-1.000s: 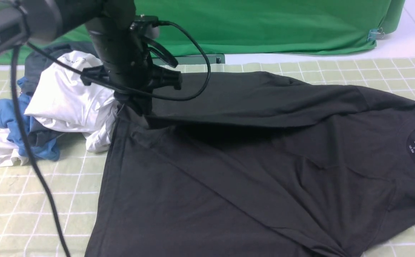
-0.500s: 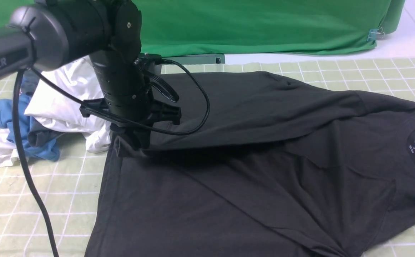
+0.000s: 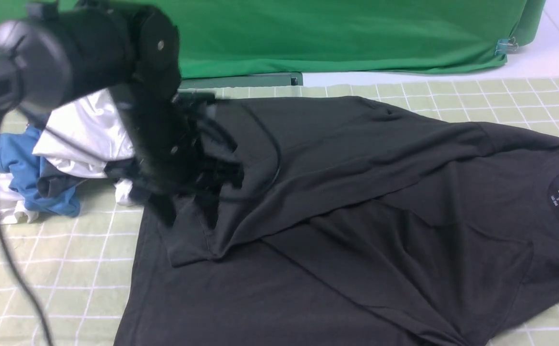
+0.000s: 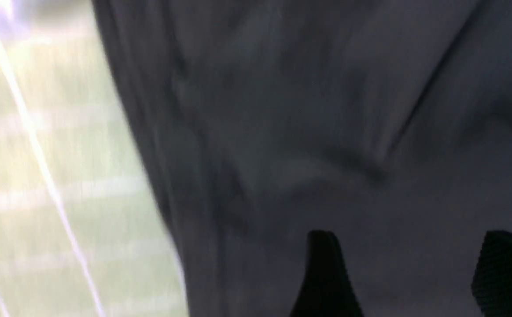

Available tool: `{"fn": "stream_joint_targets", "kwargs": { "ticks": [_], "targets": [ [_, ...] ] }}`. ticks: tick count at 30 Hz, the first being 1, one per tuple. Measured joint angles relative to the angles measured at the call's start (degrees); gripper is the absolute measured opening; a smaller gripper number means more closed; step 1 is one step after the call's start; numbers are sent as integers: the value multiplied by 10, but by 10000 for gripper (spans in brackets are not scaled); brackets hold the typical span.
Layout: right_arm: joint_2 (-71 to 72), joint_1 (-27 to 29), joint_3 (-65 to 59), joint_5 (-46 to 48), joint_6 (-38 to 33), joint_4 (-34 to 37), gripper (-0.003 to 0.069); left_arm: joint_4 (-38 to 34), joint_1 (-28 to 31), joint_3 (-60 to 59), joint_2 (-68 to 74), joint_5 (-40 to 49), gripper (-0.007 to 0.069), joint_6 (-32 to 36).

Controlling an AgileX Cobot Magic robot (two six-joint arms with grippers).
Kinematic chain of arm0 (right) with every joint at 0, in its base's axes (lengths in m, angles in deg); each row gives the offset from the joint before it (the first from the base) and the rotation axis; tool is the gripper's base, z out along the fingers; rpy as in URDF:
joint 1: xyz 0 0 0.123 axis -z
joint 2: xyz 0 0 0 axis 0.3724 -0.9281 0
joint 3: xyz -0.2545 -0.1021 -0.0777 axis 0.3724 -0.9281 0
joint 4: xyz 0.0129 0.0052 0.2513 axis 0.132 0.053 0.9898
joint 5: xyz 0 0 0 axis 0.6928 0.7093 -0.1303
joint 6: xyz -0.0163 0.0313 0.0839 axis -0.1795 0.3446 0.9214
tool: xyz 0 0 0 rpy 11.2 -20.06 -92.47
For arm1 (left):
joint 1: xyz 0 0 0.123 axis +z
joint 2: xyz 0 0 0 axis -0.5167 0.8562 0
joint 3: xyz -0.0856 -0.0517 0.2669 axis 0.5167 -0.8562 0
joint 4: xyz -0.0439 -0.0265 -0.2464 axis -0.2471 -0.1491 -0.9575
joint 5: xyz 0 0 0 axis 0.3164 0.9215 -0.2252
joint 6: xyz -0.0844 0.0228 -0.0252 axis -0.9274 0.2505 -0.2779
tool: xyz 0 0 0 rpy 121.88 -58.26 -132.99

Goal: Fold a long-sleeved shirt over a green coffee tablecloth.
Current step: 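Grasp the near edge of the shirt at its hem and shoulder corners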

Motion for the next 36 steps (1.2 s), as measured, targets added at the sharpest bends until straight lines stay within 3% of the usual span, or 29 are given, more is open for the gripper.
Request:
{"fn": "stream_joint_targets", "kwargs": {
  "ticks": [7, 15, 26, 31, 36],
  "targets": [
    [0, 0, 0, 0, 0, 1, 96, -1, 0, -186, -98, -11, 426, -4],
    [0, 0, 0, 0, 0, 1, 101, 13, 0, -354, -178, -119, 424, -46],
    [0, 0, 0, -4, 0, 2, 108, 6, 0, -416, -179, -244, 414, -50],
    [0, 0, 0, 1, 0, 3, 113, 7, 0, -415, -164, -239, 314, -50],
    [0, 0, 0, 29, -27, 14, 115, -4, 0, -409, -152, -232, 101, -26]
  ]
}}
